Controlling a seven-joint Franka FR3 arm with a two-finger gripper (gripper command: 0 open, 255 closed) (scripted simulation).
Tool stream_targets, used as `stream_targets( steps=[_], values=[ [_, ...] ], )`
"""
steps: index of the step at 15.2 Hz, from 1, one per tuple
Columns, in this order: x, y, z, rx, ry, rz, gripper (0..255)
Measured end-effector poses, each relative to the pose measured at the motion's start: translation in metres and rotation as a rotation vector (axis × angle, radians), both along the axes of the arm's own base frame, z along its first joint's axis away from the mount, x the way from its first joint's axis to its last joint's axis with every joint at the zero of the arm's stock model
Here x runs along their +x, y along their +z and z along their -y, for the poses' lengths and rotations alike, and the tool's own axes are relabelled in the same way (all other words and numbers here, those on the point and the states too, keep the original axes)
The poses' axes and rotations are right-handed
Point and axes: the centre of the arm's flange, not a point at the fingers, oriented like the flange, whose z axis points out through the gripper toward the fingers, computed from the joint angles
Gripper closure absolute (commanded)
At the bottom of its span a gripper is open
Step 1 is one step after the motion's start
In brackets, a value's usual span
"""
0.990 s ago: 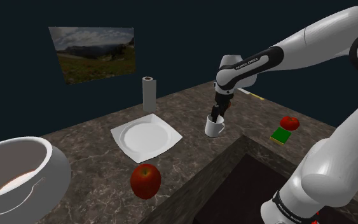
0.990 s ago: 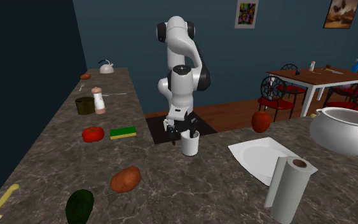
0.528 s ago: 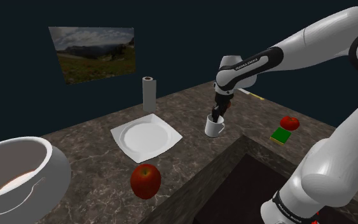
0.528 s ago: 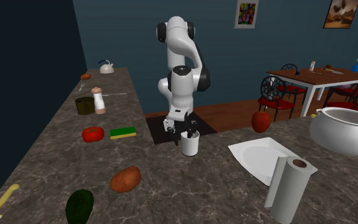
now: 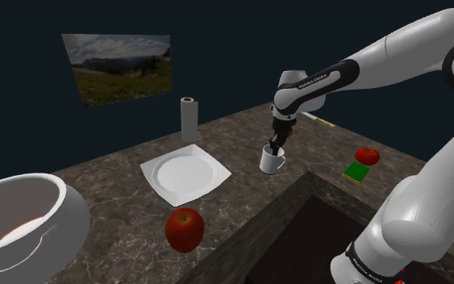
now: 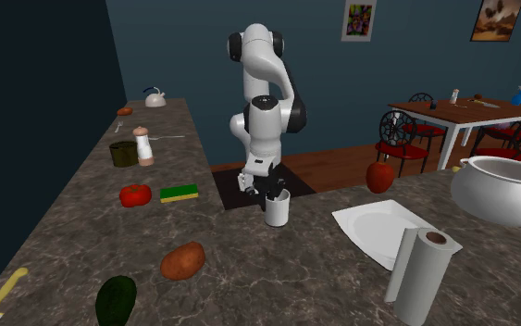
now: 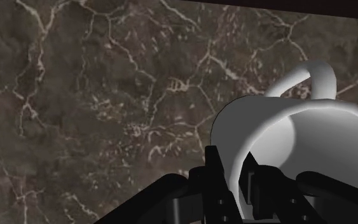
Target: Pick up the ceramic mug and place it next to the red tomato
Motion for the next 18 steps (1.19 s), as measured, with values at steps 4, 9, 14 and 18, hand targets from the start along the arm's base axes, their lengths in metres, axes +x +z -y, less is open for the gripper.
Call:
stream_targets(
  steps=[4,9,14,18],
  values=[
    [0.0,0.009,0.0,0.0,0.0,0.0,255],
    [0.0,0.036,0.001,0.0,0.0,0.0,255],
    [-0.001,0.063,0.0,0.0,0.0,0.0,255],
    [0.0,0.084,0.001,0.0,0.0,0.0,255]
  ],
)
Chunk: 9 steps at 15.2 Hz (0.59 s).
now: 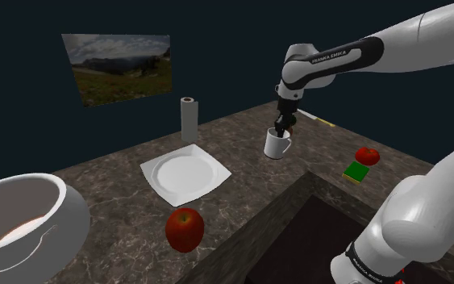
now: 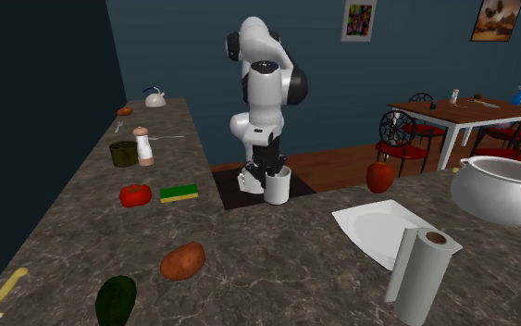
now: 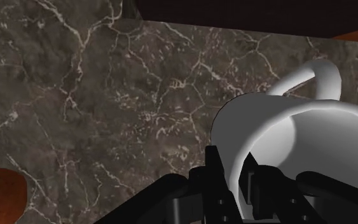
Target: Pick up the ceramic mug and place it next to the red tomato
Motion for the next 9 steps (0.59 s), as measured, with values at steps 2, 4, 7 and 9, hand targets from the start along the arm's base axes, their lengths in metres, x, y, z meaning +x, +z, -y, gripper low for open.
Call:
stream_targets(
  steps=[2,4,7,9],
  values=[
    [0.001,0.012,-0.001,0.0,0.0,0.0,255],
    [0.001,0.021,0.0,0.0,0.0,0.0,255],
    [0.0,0.036,-0.001,0.0,0.0,0.0,255],
    [0.001,0.048,-0.002,0.0,0.0,0.0,255]
  ],
)
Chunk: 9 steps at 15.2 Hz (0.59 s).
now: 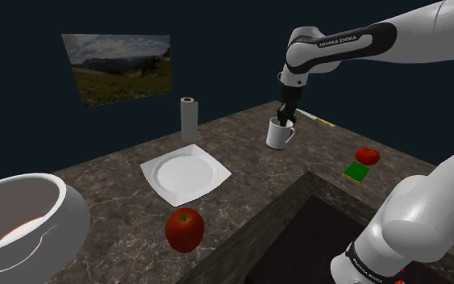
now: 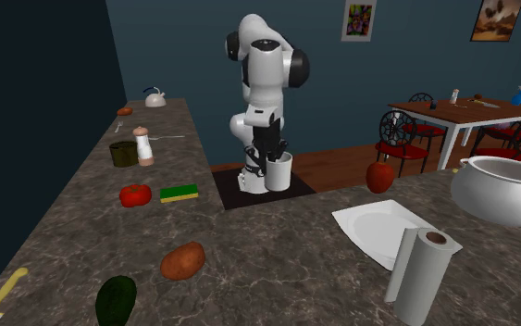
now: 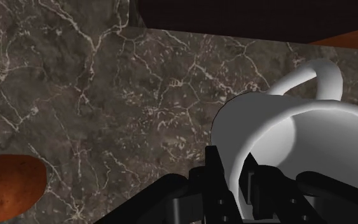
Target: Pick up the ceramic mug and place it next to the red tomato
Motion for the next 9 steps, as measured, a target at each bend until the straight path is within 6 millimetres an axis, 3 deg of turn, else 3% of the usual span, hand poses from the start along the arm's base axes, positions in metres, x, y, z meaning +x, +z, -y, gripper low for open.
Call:
stream_targets(
  steps=[7,9],
  values=[
    [0.0,0.036,-0.001,0.0,0.0,0.0,255],
    [-0.006,0.04,0.016,0.0,0.0,0.0,255]
  ],
)
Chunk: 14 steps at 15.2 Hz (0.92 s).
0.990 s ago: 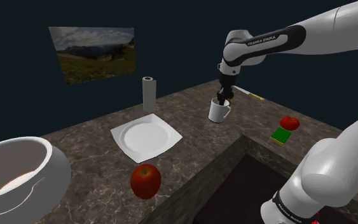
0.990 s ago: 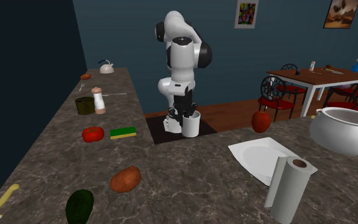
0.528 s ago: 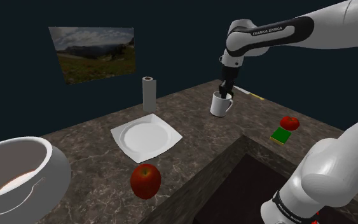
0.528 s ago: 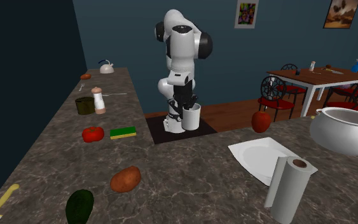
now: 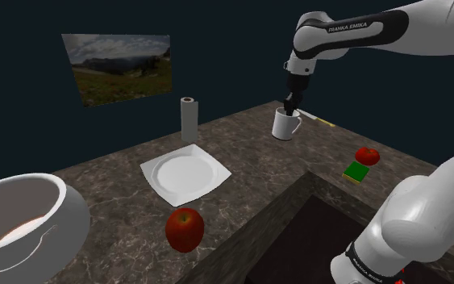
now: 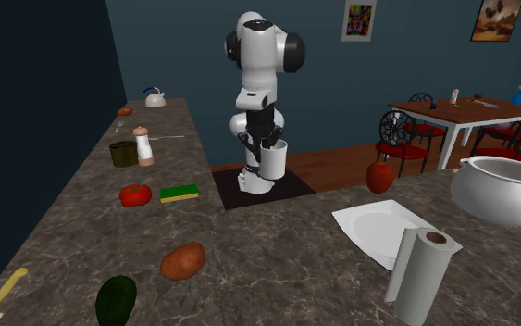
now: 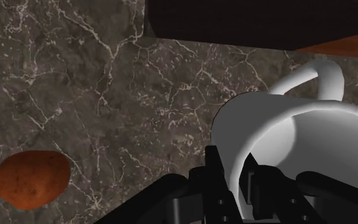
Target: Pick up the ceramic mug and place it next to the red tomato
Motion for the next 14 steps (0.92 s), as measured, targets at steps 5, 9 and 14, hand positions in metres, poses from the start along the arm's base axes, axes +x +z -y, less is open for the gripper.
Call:
stream_targets(
  steps=[5,9,14],
  values=[
    [-0.023,0.0,0.058,0.0,-0.001,0.0,255],
    [-0.042,0.002,0.107,0.0,-0.001,0.0,255],
    [-0.068,0.001,0.166,0.001,-0.002,0.0,255]
  ],
)
